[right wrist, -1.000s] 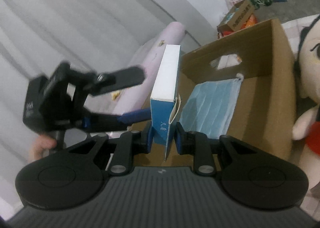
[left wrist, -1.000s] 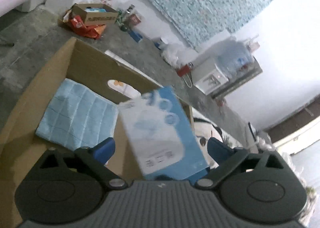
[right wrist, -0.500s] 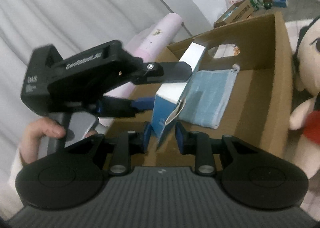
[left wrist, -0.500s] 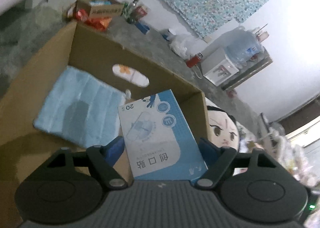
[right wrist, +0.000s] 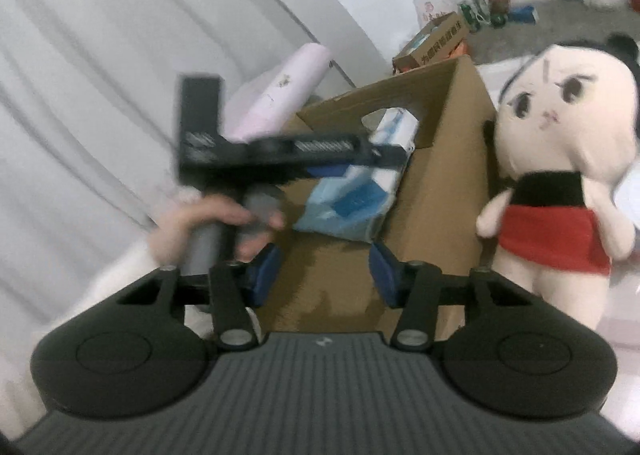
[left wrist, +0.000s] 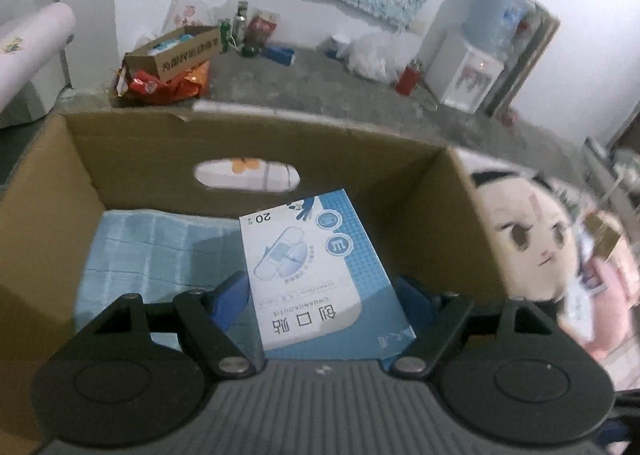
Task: Organize soft objects
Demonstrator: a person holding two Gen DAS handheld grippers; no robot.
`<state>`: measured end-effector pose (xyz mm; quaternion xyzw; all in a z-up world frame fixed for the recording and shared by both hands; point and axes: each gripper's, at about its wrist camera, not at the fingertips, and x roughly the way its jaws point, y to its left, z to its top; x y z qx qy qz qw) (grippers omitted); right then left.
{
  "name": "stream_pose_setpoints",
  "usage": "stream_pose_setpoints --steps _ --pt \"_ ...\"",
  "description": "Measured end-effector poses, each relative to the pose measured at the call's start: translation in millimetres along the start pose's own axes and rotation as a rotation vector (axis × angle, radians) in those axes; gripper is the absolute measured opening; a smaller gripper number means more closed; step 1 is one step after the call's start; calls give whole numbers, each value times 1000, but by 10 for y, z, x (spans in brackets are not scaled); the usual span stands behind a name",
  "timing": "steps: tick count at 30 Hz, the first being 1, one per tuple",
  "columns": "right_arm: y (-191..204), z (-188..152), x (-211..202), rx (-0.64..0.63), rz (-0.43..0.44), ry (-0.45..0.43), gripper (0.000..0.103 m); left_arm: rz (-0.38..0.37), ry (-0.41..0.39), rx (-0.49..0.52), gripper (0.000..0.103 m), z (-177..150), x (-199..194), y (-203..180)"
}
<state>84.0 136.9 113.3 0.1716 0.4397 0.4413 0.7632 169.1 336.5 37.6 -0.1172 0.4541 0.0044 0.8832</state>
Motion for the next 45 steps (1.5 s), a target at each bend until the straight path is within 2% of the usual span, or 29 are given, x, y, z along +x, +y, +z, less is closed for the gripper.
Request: stream_pose_setpoints --steps 2,4,5,8,10,12,14,15,16,19,24,27,30,31,32,33,36,38,40,41,43,45 --pt "-39 20 -65 21 -6 -22 50 31 21 46 81 -23 149 -67" --pt "-18 29 -93 -33 -84 -50 51 68 32 62 82 -48 270 -98" --pt "-22 36 -85 -40 -102 -53 51 69 42 60 82 -56 309 -95" --pt "-110 15 -52 -13 -86 -38 51 48 77 41 82 -68 327 -62" --pt "-133 -12 -52 -9 -91 -35 51 41 49 38 81 -94 214 -39" --pt "-173 -46 -65 7 -80 -35 51 23 38 43 73 -102 140 -2" --pt "-201 -58 -49 10 -75 -37 51 26 76 40 56 -98 186 29" --pt "-208 -59 -41 12 -72 -39 51 37 95 41 52 -110 234 37" --pt "-223 -51 1 16 -70 -41 51 39 107 43 51 -122 286 37" --pt "-207 -71 -51 19 -69 -47 51 28 62 35 50 -125 340 43" --pt "-215 -72 -88 14 -65 -46 51 23 39 94 48 -33 426 -14" --pt "-212 -74 -81 17 -65 -44 51 69 53 123 47 -4 410 -76" --pt "-223 -76 -101 27 -56 -44 51 141 51 207 45 -16 364 -168" --pt "-225 -74 -109 28 -52 -48 51 166 48 208 43 -17 350 -179" --pt "-227 -72 -119 31 -49 -51 51 179 44 200 35 -2 331 -176" --pt "-232 -69 -128 35 -45 -54 51 167 38 189 33 4 299 -170" --pt "-225 -79 -191 40 -28 -59 51 109 8 158 45 13 180 -172" --pt "-214 -93 -274 34 -36 -66 51 90 5 180 65 -13 151 -245" --pt "-221 -107 -376 32 -44 -75 51 90 26 221 77 -32 207 -371" --pt "-227 -116 -430 32 -47 -80 51 102 30 244 79 -52 243 -440" --pt "-249 -123 -537 37 -57 -93 51 151 40 263 74 -70 338 -522" --pt "-267 -141 -619 40 -68 -102 51 155 59 221 69 -61 409 -471"
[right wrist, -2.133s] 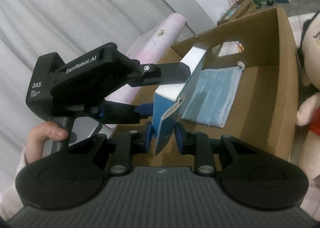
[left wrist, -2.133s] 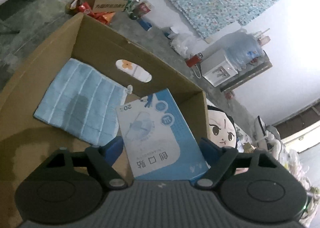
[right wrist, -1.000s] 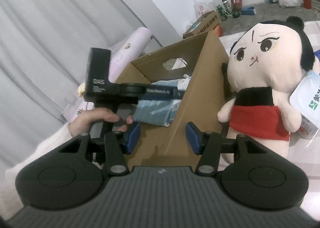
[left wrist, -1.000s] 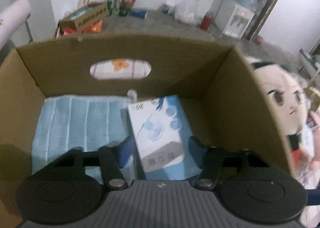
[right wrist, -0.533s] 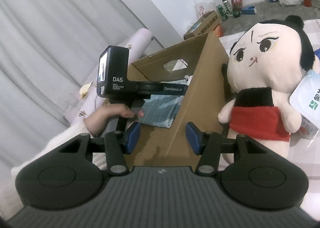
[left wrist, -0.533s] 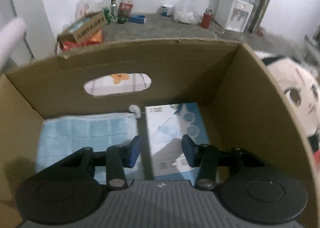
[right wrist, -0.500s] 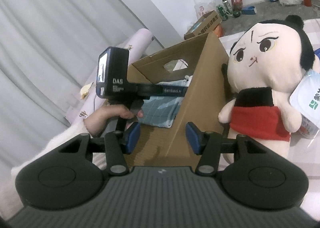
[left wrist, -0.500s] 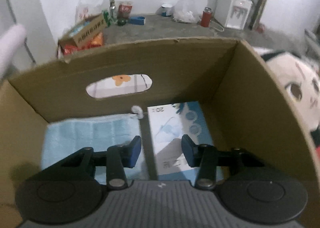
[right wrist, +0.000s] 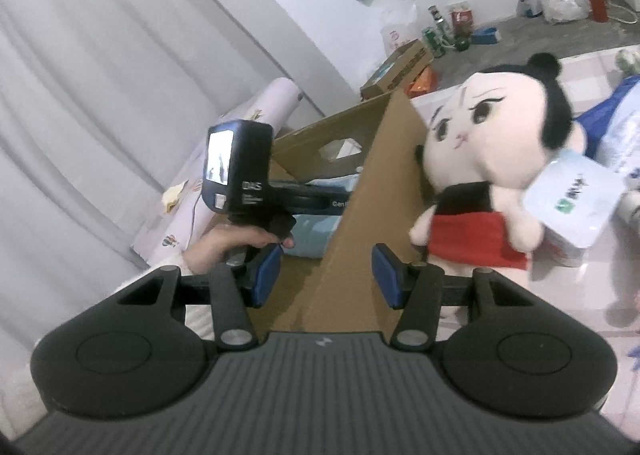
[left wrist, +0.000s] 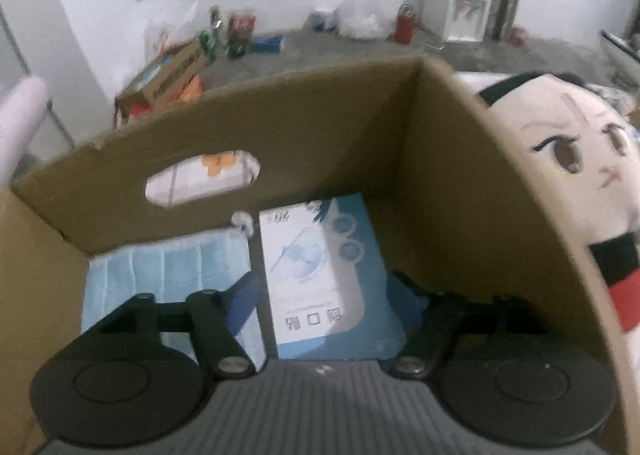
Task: Organize soft objects
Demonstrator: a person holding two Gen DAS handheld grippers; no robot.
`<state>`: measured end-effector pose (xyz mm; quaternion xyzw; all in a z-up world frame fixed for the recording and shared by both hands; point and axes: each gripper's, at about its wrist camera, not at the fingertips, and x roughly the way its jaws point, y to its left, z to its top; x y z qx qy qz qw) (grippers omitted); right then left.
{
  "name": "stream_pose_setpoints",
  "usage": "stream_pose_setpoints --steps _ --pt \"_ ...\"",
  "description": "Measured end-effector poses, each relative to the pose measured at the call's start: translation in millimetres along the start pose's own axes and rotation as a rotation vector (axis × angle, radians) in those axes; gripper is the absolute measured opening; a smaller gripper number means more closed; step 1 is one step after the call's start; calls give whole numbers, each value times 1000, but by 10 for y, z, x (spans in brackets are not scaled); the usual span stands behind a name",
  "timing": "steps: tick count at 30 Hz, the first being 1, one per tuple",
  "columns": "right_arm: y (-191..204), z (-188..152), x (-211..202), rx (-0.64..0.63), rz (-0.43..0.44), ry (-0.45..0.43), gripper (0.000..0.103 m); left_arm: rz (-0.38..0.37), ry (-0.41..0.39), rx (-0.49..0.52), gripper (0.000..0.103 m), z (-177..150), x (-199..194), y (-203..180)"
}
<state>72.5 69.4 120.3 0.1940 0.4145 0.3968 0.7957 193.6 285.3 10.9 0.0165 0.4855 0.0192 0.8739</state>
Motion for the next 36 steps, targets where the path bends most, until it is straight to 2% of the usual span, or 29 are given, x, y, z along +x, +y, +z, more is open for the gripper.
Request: stream_pose_setpoints --steps 2,3,5,7,8,9,10,13,15,16,17,19,21,22,24,25,26,28,30,34,36 --pt "-36 -13 -78 6 -10 -8 51 1 12 -76 54 11 8 81" --pt "-38 -16 -104 10 -14 -12 51 33 12 -90 50 16 -2 113" --pt "-67 -25 -169 17 -19 -17 51 77 15 -84 48 23 -17 169" --pt "-99 -45 -203 25 -21 -23 51 66 7 -120 49 26 -48 227" --pt "-113 -48 -222 27 -19 -26 51 44 -14 -128 60 32 -84 239" --pt "-128 -53 -245 28 -20 -32 51 23 -27 -111 70 37 -108 199" --pt "-140 -57 -266 31 -24 -37 51 24 -32 -69 85 41 -107 119" --pt "-184 -77 -327 46 -31 -48 51 142 -13 66 83 47 6 -103" --pt "-212 -90 -349 54 -36 -49 51 130 -25 39 83 29 8 -77" --pt "-222 -97 -349 55 -39 -46 51 109 -18 0 75 30 7 -20" --pt "-231 -104 -345 56 -42 -44 51 93 -5 -54 62 34 7 59" --pt "-245 -114 -331 61 -42 -37 51 104 14 -102 60 39 6 175" --pt "-255 -122 -322 64 -37 -33 51 164 14 -84 60 22 -10 227" --pt "-259 -126 -324 65 -36 -34 51 163 8 -91 58 18 -36 250" --pt "-275 -126 -329 70 -34 -39 51 90 -23 -94 65 3 -105 244" --pt "-286 -129 -336 73 -33 -42 51 34 -33 -80 82 -8 -129 206" --pt "-301 -130 -350 76 -35 -45 51 4 -37 -51 86 -11 -128 146" --pt "-337 -137 -383 80 -40 -49 51 66 -49 21 85 -16 -120 8" --pt "-382 -156 -425 89 -52 -51 51 117 -19 70 87 -11 -25 -45" --pt "-476 -182 -460 117 -63 -55 51 95 -24 -3 97 -39 40 89" --pt "-506 -180 -451 126 -64 -52 51 66 -14 -37 98 -53 59 146"
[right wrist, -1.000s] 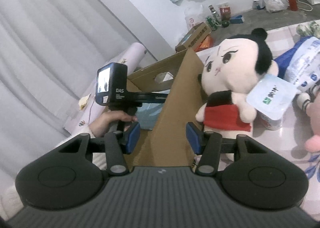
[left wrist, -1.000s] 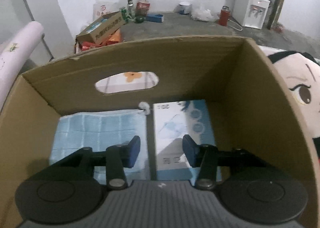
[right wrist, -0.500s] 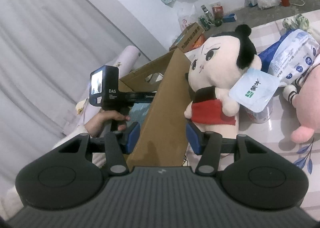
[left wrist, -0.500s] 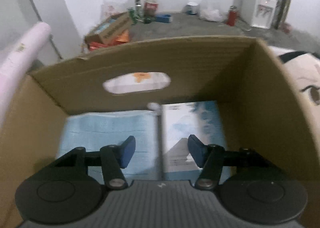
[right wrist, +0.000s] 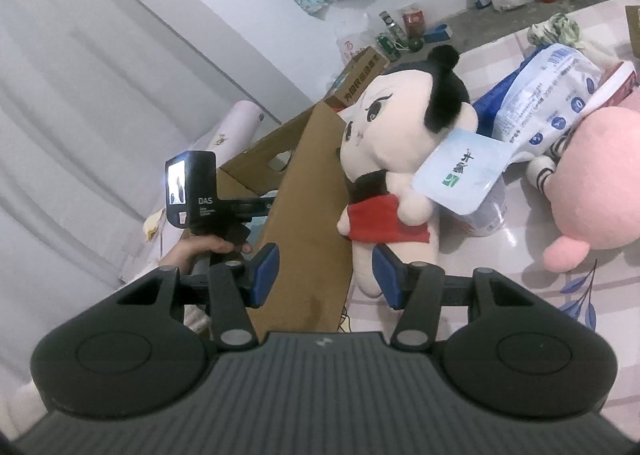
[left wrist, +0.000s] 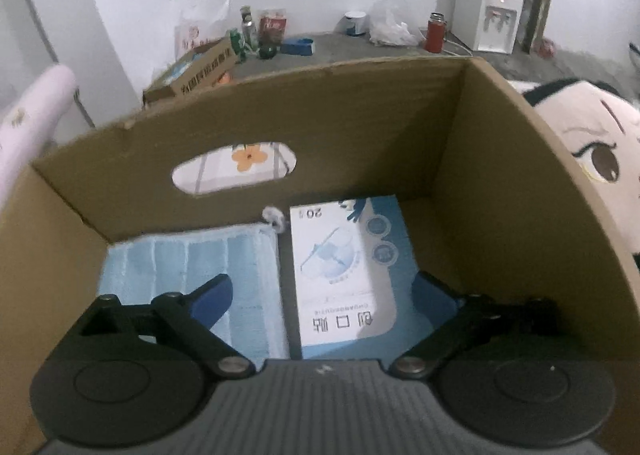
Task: Organize soft objects
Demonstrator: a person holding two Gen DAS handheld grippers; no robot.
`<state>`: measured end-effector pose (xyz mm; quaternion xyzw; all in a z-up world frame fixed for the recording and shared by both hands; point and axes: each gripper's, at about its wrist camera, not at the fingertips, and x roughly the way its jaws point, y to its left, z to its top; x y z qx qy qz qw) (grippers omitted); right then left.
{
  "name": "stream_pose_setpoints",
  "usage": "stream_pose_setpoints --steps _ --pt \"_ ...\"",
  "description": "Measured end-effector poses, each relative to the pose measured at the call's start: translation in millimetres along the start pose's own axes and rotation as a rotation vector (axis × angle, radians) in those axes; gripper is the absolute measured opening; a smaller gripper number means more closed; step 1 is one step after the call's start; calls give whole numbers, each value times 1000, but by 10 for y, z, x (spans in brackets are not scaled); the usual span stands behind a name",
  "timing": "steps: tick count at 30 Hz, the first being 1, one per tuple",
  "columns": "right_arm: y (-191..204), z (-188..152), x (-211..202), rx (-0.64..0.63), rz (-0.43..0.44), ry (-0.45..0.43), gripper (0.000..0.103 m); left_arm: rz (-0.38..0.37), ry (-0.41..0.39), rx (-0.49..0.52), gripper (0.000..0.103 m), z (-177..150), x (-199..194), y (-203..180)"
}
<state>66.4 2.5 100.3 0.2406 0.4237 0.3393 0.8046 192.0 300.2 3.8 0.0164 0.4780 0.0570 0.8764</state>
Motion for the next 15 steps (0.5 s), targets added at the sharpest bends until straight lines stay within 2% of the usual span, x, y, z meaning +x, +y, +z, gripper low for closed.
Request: stream_pose_setpoints --steps 2,6,8,9,10,11,12,13,15 --pt "-10 -6 8 2 3 1 52 -4 7 0 98 -5 16 37" --pt "9 -8 25 -4 11 1 52 99 -1 39 98 2 10 23" --pt "13 -14 26 -5 15 1 52 96 8 16 95 32 2 53" --pt "12 -15 34 -3 16 2 52 70 9 -12 90 50 -11 82" --pt "9 -16 45 -2 17 1 52 35 4 -26 77 72 -21 100" --pt "4 -17 51 0 16 3 52 -16 -3 -24 72 93 -38 101" --pt "-5 -19 62 4 16 6 52 -60 -6 -21 75 101 -55 83" --pt "-15 -23 72 8 16 10 52 -103 -10 -22 83 103 -74 65" --pt "-29 -32 93 11 18 19 52 -117 -8 -27 83 121 -72 52"
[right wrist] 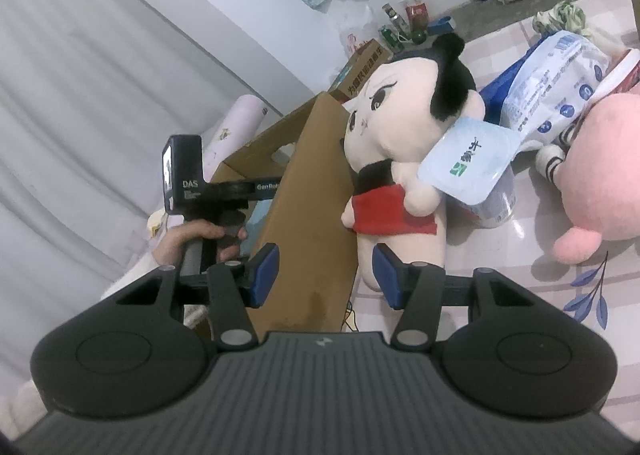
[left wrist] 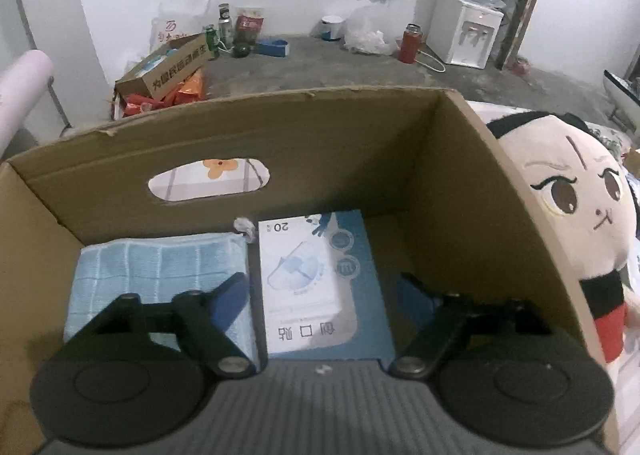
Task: Organize soft objects
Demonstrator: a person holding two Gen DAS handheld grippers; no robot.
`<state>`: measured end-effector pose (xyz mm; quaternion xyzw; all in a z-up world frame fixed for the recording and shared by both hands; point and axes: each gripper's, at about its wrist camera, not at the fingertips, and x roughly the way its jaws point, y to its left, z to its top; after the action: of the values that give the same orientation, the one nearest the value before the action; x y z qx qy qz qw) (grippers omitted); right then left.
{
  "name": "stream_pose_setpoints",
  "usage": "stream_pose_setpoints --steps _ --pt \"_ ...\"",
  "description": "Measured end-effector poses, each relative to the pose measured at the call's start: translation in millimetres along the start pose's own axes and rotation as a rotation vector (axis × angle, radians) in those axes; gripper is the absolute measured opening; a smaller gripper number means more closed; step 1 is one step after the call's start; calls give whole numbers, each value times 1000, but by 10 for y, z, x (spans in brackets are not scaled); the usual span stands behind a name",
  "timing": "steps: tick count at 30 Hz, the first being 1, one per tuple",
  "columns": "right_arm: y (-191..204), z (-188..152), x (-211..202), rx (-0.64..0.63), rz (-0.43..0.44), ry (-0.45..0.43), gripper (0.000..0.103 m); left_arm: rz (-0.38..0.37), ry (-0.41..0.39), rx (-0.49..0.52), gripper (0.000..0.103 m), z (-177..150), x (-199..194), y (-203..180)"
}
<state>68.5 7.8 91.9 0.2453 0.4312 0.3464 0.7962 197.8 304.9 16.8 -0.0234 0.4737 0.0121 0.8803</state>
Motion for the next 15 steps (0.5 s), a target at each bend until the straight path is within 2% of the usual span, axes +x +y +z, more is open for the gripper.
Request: stream_pose_setpoints --steps 2,4,7,9,11,12,15 --pt "-8 -3 11 2 -2 1 52 -25 10 -55 90 3 42 93" --pt "-10 3 22 3 -3 1 52 -54 55 -98 93 8 128 165" --pt "-15 7 54 1 -7 5 52 -47 91 -88 95 -16 245 179" --pt "-18 8 90 2 -11 14 52 4 106 -44 96 -27 353 156" --pt "-16 9 122 2 -15 21 52 97 102 78 96 -72 412 9" --pt "-18 9 126 0 -17 24 52 117 84 97 95 -83 395 -24" --pt "-12 21 146 -5 -24 30 52 113 104 2 91 -66 369 101"
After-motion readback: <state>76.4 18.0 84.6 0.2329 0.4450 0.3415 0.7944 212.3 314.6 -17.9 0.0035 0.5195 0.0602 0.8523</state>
